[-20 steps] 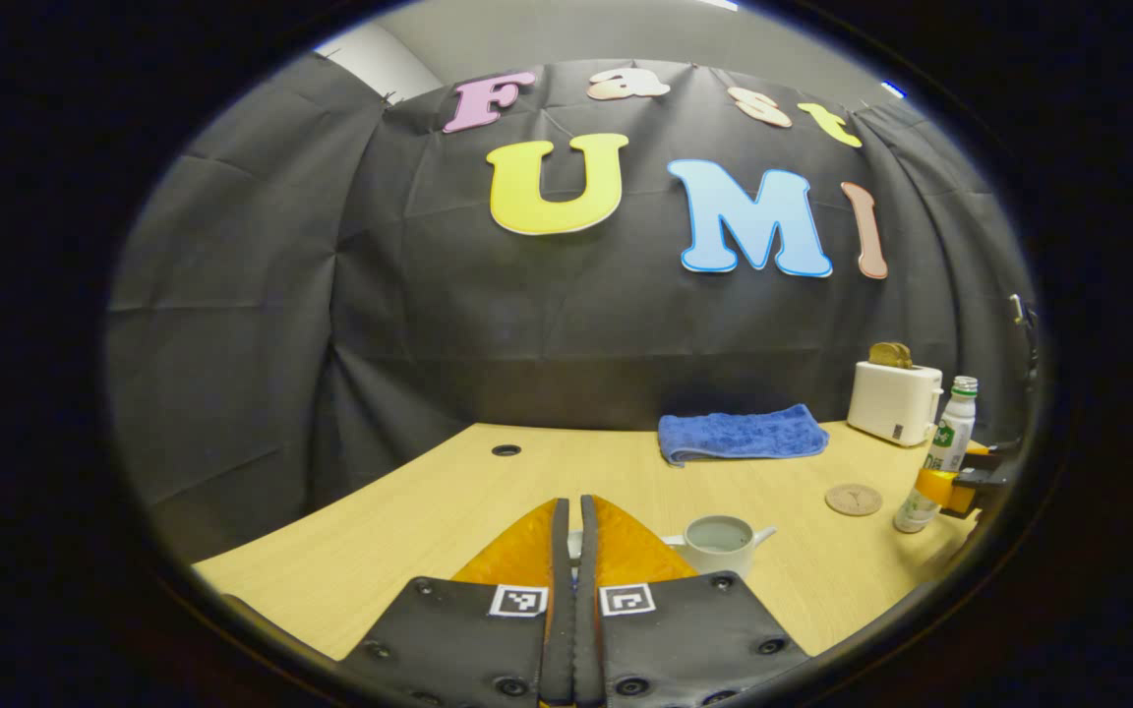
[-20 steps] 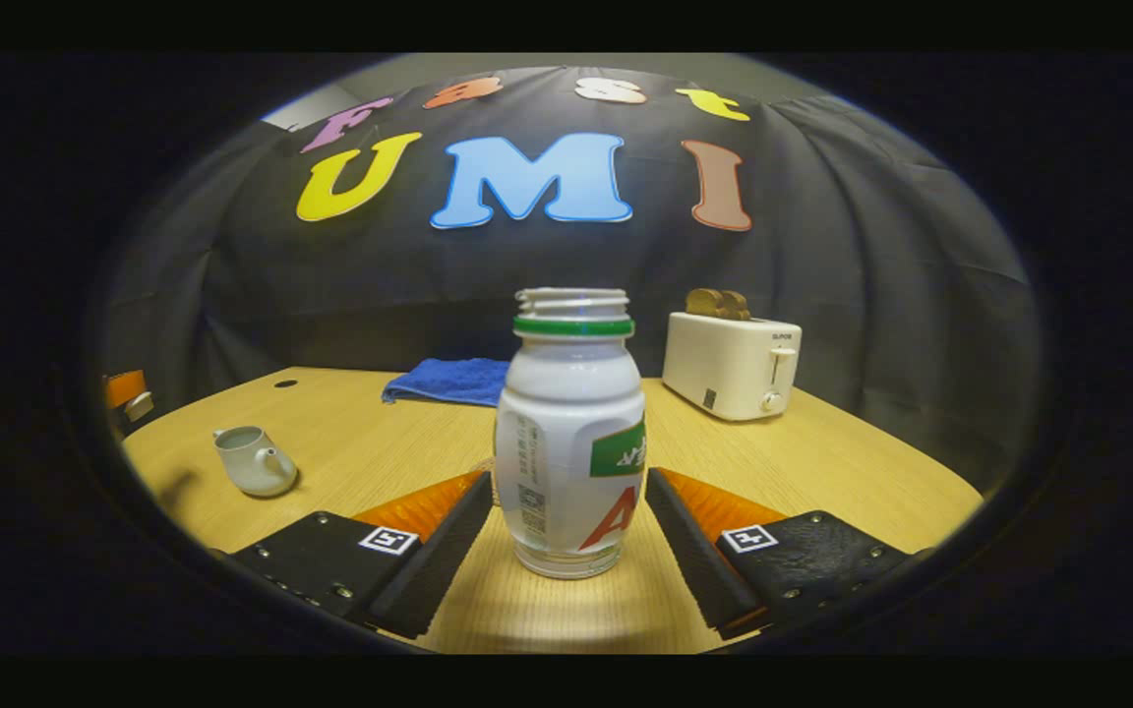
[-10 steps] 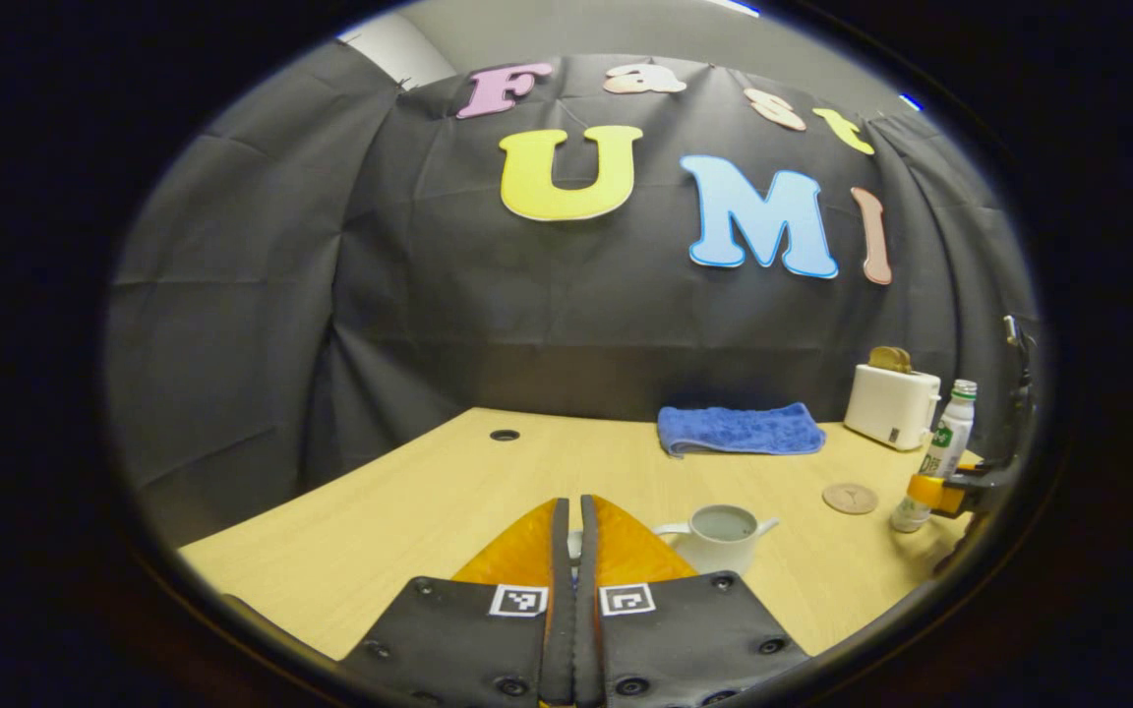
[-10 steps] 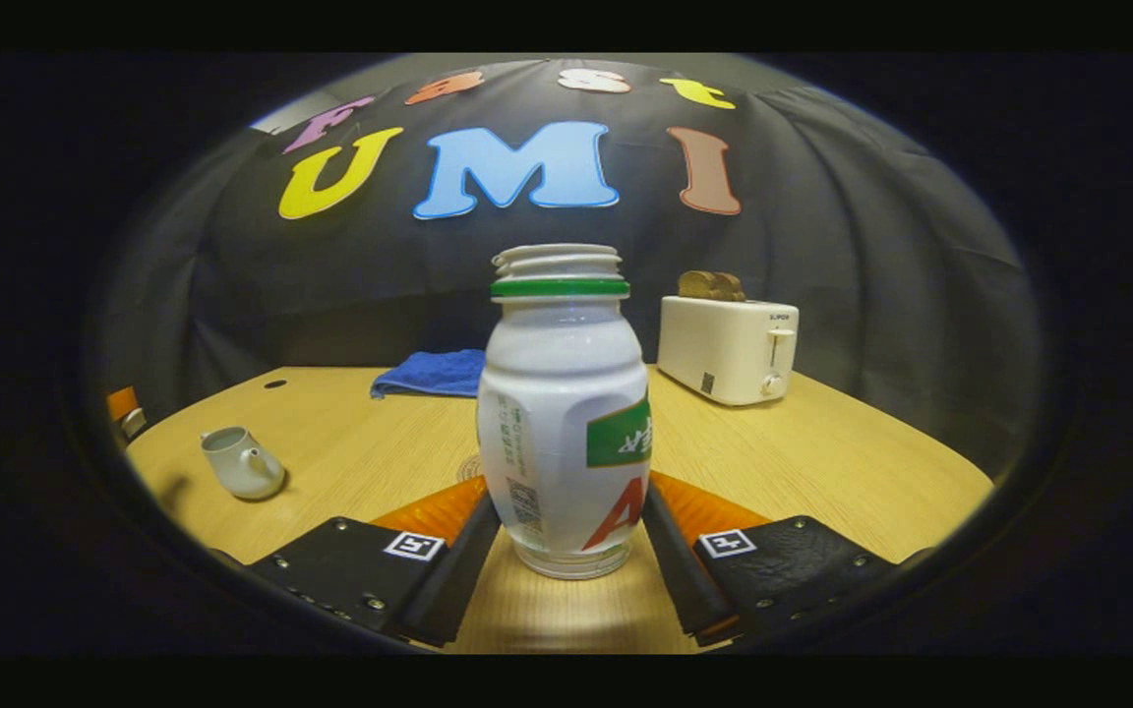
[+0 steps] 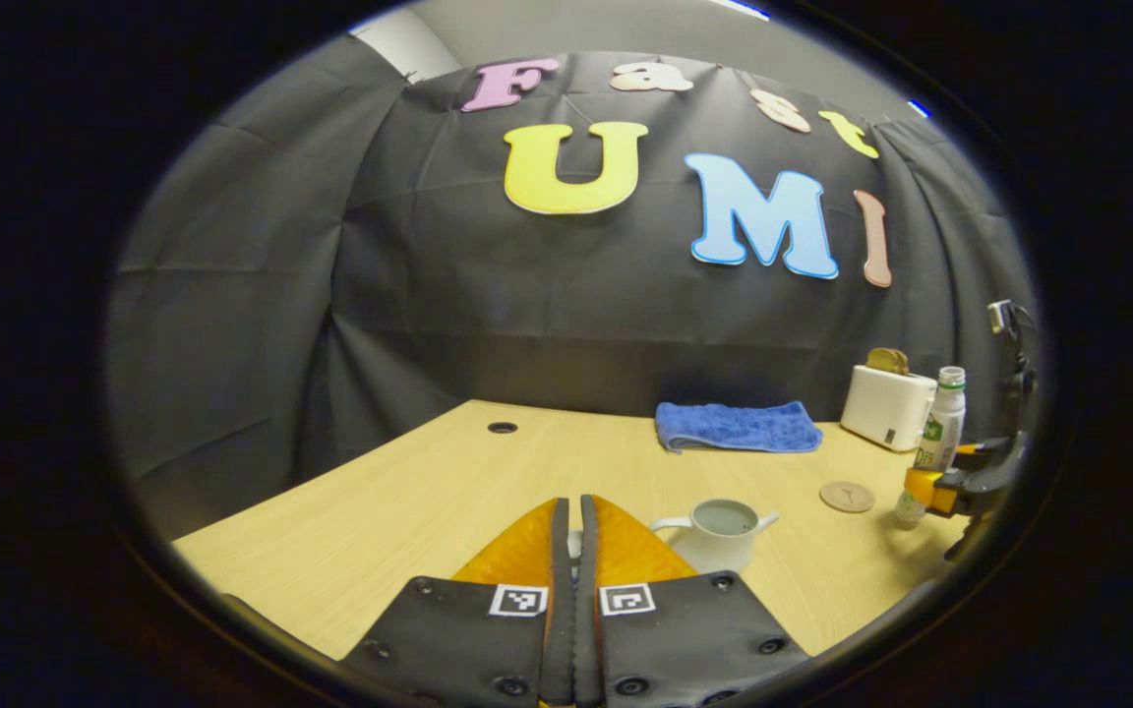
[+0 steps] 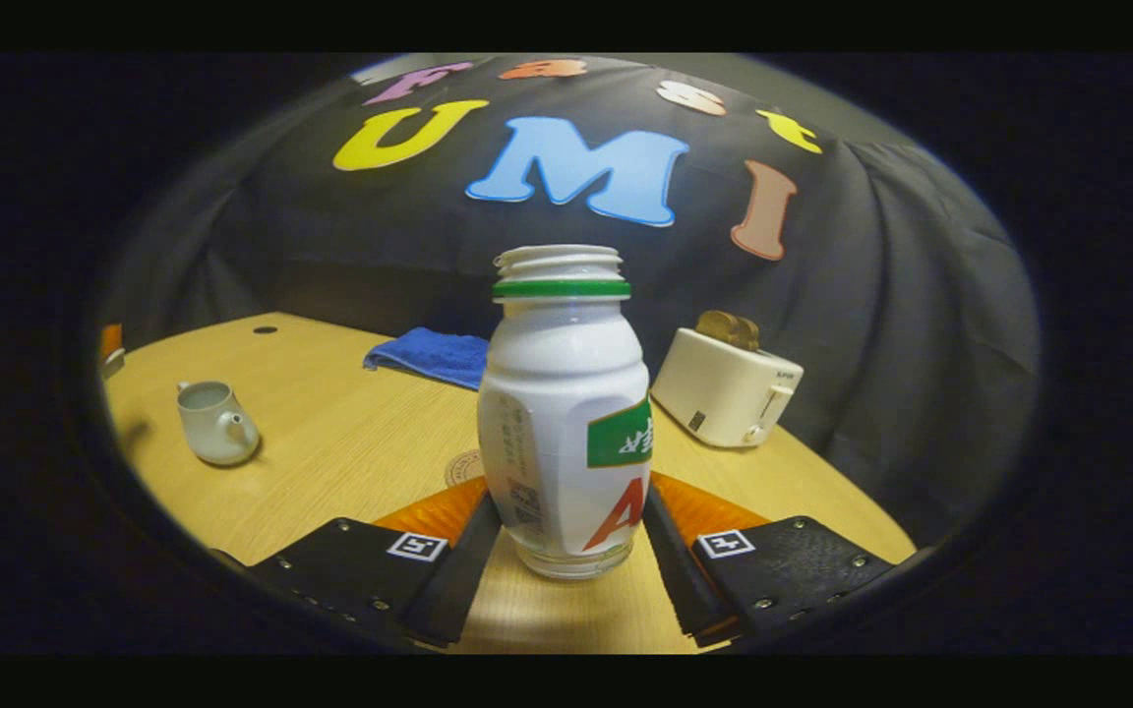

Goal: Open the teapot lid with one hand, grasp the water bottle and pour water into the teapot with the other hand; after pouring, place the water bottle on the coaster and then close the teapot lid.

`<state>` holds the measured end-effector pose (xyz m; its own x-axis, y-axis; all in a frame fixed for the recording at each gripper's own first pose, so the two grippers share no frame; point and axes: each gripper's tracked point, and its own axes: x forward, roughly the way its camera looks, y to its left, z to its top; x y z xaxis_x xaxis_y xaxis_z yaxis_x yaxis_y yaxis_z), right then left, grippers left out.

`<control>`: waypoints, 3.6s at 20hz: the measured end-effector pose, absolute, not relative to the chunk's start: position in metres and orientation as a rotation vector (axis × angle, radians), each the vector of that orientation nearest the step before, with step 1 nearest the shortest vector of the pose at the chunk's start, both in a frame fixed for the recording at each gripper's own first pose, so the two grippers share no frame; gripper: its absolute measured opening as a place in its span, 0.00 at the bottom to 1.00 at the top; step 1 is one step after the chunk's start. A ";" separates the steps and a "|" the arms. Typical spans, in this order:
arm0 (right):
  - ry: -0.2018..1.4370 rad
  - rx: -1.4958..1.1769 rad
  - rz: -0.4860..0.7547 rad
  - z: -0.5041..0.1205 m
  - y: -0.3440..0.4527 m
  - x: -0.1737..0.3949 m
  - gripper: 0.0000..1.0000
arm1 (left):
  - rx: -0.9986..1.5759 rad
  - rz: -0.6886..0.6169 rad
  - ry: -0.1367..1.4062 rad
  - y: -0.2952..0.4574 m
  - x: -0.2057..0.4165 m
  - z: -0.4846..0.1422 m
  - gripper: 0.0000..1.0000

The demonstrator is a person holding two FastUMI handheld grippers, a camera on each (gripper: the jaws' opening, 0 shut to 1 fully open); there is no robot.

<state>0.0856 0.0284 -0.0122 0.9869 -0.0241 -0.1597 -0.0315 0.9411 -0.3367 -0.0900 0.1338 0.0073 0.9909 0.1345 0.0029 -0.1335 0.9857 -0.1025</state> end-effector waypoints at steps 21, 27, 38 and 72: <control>-0.106 -1.274 0.060 0.039 0.150 0.110 0.78 | -0.136 0.172 0.016 0.165 -0.107 -0.011 0.10; -0.120 -1.379 0.062 0.035 0.155 0.118 0.78 | -0.143 0.174 0.020 0.168 -0.106 -0.014 0.10; -0.216 -1.539 0.041 0.041 0.169 0.122 0.78 | -0.144 0.176 0.026 0.173 -0.105 -0.014 0.01; -0.348 -1.751 0.020 0.066 0.180 0.121 0.78 | -0.153 0.168 0.048 0.171 -0.103 -0.023 0.05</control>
